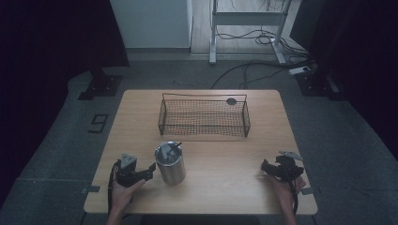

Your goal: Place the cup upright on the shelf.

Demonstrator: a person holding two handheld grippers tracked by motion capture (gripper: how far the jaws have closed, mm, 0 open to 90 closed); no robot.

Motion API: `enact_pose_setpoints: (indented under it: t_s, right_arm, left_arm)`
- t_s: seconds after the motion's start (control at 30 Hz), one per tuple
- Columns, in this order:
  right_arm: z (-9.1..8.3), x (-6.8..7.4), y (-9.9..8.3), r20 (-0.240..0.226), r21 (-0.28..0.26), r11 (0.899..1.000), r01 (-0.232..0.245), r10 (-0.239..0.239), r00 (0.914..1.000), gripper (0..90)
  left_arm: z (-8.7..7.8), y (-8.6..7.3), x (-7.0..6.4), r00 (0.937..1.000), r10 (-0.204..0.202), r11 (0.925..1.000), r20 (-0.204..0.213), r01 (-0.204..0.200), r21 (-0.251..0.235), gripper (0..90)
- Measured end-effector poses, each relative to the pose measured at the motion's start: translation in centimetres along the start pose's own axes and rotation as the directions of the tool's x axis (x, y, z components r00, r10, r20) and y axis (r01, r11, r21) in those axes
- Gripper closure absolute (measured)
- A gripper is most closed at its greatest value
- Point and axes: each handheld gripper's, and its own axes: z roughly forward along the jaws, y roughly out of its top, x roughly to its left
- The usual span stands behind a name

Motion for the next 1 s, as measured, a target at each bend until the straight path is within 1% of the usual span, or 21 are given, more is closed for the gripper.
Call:
enact_pose_setpoints:
  t_s: [0.1, 0.13, 0.23, 0.4, 0.47, 0.53, 0.7, 0.77, 0.9, 0.97, 1.0]
  right_arm:
    - [0.0, 0.0, 0.0, 0.0, -0.001, 1.0, 0.0, 0.0, 1.0, 0.8]
    - [0.0, 0.0, 0.0, 0.0, -0.002, 1.0, 0.001, -0.001, 1.0, 1.1]
    - [0.0, -0.1, 0.0, -0.001, -0.002, 1.0, 0.003, -0.003, 1.0, 1.1]
    - [0.0, -0.1, 0.0, -0.002, -0.002, 1.0, 0.004, -0.004, 1.0, 1.3]
    - [0.0, -0.1, 0.0, -0.003, -0.002, 1.0, 0.006, -0.006, 1.0, 1.4]
    - [0.0, -0.2, 0.0, -0.003, -0.004, 1.0, 0.004, -0.004, 1.0, 1.5]
    - [0.0, -0.2, 0.0, 0.0, -0.004, 1.0, 0.001, -0.001, 1.0, 1.8]
    - [0.0, -0.2, 0.0, 0.001, -0.004, 1.0, 0.002, -0.002, 1.0, 1.9]
    - [0.0, -0.2, 0.0, 0.002, -0.004, 1.0, 0.003, -0.003, 1.0, 2.1]
    - [-0.1, -0.2, 0.0, 0.002, -0.003, 1.0, 0.003, -0.003, 1.0, 2.2]
    - [-0.1, -0.2, 0.0, 0.002, -0.003, 1.0, 0.003, -0.003, 1.0, 2.2]
  left_arm:
    - [-0.2, 0.1, 0.1, 1.0, -0.002, 1.0, -0.001, 0.002, -0.008, 13.2]
    - [-0.5, 0.1, 0.3, 1.0, -0.008, 0.9997, -0.005, 0.008, -0.023, 13.2]
    - [-0.9, 0.3, 0.4, 0.9998, -0.019, 0.9991, -0.003, 0.019, -0.037, 13.4]
    - [-1.5, 0.5, 0.6, 0.9997, -0.023, 0.9982, 0.0, 0.023, -0.056, 13.3]
    - [-1.6, 0.5, 0.6, 0.9998, -0.021, 0.9981, 0.003, 0.021, -0.059, 13.3]
    - [-2.4, 0.9, 0.6, 0.9999, -0.013, 0.9972, 0.011, 0.014, -0.073, 13.1]
    - [-3.8, 1.5, 0.5, 0.999, -0.001, 0.9947, 0.044, 0.005, -0.102, 12.7]
    - [-4.2, 1.7, 0.3, 0.9979, 0.007, 0.9944, 0.065, 0.0, -0.106, 12.4]
    - [-4.8, 2.0, 0.1, 0.9924, 0.028, 0.9943, 0.12, -0.015, -0.106, 11.8]
    - [-5.0, 2.1, 0.0, 0.9903, 0.035, 0.9937, 0.135, -0.02, -0.11, 11.7]
    - [-5.0, 2.1, 0.0, 0.9903, 0.035, 0.9937, 0.135, -0.02, -0.11, 11.5]
